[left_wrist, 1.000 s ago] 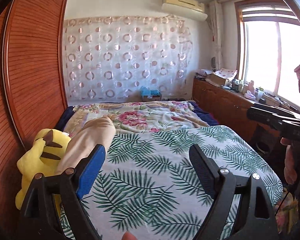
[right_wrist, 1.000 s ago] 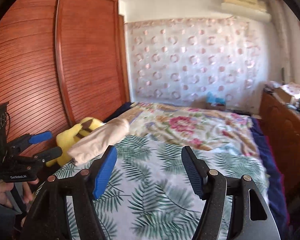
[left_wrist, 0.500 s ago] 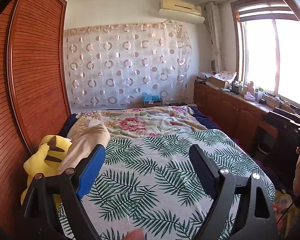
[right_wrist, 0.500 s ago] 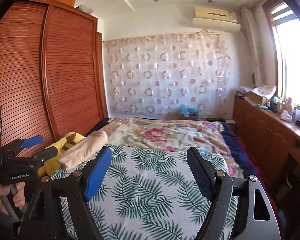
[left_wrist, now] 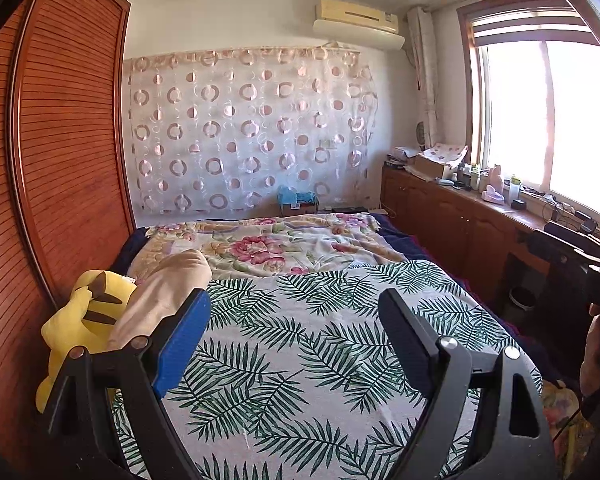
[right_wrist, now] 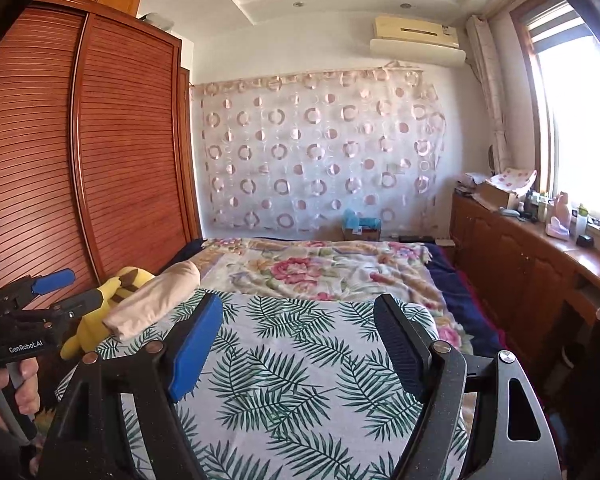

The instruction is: Fold small clothes

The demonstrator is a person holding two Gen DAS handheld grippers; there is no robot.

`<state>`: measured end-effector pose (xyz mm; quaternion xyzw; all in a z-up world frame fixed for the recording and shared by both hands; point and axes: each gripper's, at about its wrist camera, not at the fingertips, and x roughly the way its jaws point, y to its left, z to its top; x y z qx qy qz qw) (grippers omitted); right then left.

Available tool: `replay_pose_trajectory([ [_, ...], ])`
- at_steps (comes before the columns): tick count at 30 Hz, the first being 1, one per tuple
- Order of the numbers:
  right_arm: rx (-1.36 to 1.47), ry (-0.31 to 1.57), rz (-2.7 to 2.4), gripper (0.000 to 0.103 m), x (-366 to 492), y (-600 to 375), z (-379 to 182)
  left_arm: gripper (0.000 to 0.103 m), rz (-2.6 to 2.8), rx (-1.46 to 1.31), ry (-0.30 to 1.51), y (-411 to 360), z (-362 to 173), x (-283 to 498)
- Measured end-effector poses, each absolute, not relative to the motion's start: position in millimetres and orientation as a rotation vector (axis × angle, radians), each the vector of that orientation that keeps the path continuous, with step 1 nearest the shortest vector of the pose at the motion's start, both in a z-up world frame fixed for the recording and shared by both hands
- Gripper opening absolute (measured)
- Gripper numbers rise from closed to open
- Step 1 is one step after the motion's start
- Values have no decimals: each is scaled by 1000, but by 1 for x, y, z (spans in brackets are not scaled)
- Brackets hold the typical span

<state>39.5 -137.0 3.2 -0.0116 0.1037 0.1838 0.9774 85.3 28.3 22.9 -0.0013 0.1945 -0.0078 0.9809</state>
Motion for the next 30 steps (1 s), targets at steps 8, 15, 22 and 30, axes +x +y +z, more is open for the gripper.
replay_pose_trajectory([
  [8,-23,215,370,79,55,-145,4,86,-15,-5,392,26,23,84],
  [15,-24,216,372,79,56,-151,4,86,-12,-9,389,26,23,84],
  [22,-24,212,380,79,57,-158,5,86,-11,-8,386,24,24,82],
  [30,-24,207,389,80,57,-164,5,86,-9,-9,383,21,26,82],
])
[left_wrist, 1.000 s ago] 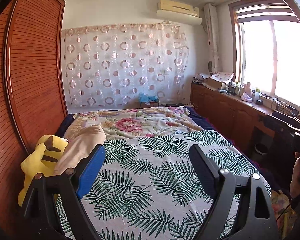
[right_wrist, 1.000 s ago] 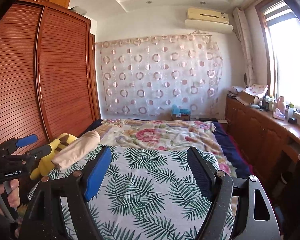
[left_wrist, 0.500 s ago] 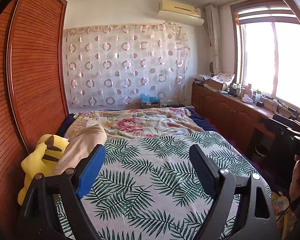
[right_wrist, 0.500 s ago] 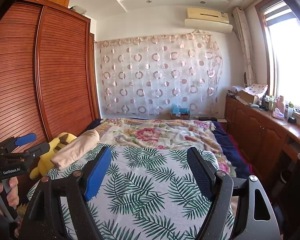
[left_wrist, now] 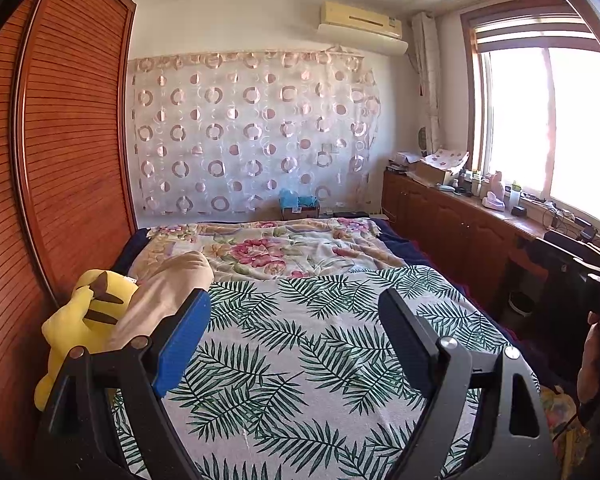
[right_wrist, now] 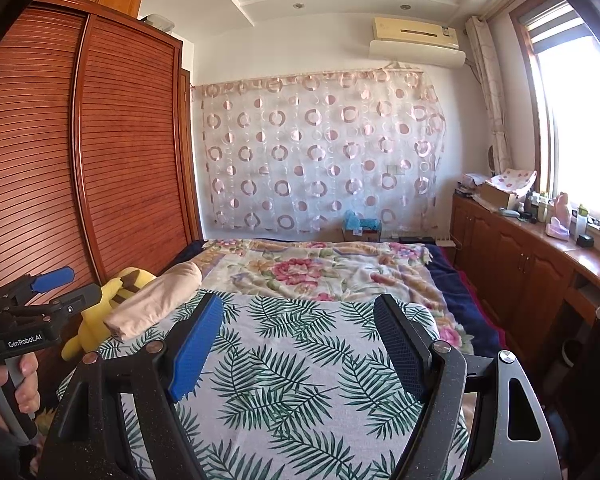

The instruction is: Fold small clothes

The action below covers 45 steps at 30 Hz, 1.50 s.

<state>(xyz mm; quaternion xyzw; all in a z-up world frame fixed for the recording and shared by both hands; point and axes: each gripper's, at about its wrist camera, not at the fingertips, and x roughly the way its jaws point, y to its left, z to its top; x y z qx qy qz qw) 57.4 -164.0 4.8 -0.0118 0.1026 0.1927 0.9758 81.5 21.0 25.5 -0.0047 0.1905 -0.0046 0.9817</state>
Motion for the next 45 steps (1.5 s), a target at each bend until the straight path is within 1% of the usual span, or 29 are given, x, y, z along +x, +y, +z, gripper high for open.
replay_pose_trajectory([
  [45,-29,201,400,80,62,-179,4,86,-8,-11,381,19,28,80],
])
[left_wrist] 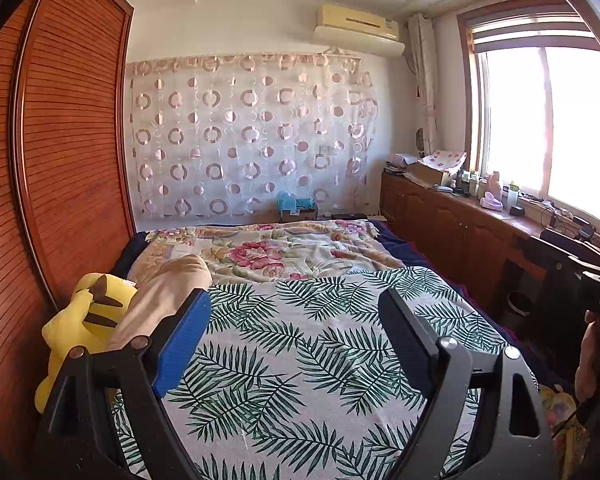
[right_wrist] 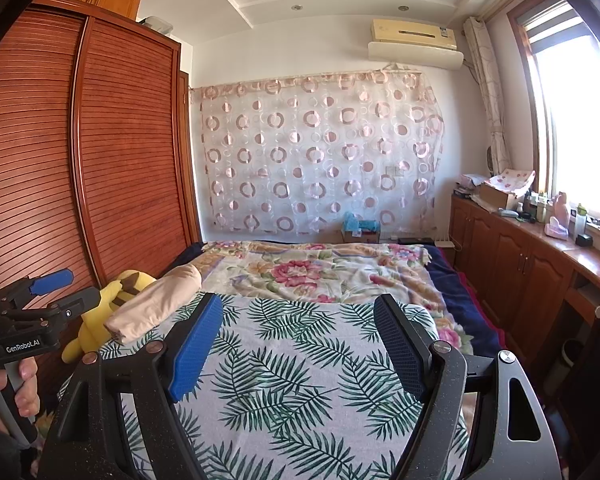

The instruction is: Fold small clothes

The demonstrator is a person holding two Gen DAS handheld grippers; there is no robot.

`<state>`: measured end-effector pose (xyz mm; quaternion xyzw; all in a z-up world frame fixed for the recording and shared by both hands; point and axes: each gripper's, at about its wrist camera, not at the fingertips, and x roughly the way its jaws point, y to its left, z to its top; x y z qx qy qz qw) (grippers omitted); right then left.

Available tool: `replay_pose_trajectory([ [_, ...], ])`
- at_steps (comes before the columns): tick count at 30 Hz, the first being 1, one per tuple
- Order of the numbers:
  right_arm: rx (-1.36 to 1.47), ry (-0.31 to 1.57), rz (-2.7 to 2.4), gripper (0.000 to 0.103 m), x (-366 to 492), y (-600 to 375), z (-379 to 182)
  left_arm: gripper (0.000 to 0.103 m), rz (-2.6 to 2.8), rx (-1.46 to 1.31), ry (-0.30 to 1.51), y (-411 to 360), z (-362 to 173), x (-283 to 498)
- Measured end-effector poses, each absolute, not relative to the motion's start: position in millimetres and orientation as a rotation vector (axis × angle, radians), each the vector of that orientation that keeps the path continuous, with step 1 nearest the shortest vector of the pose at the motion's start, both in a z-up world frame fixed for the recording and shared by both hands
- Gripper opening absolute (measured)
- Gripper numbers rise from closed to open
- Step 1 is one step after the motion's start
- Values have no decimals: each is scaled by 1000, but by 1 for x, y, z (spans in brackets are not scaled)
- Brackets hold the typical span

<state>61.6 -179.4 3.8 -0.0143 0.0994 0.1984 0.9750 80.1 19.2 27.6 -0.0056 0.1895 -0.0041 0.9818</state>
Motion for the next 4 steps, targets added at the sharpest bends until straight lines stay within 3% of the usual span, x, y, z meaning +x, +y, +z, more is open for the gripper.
replay_pose_trajectory([
  [4,-27,202,400,80,62,-180,4,86,-9,-10,381,18,28,80],
])
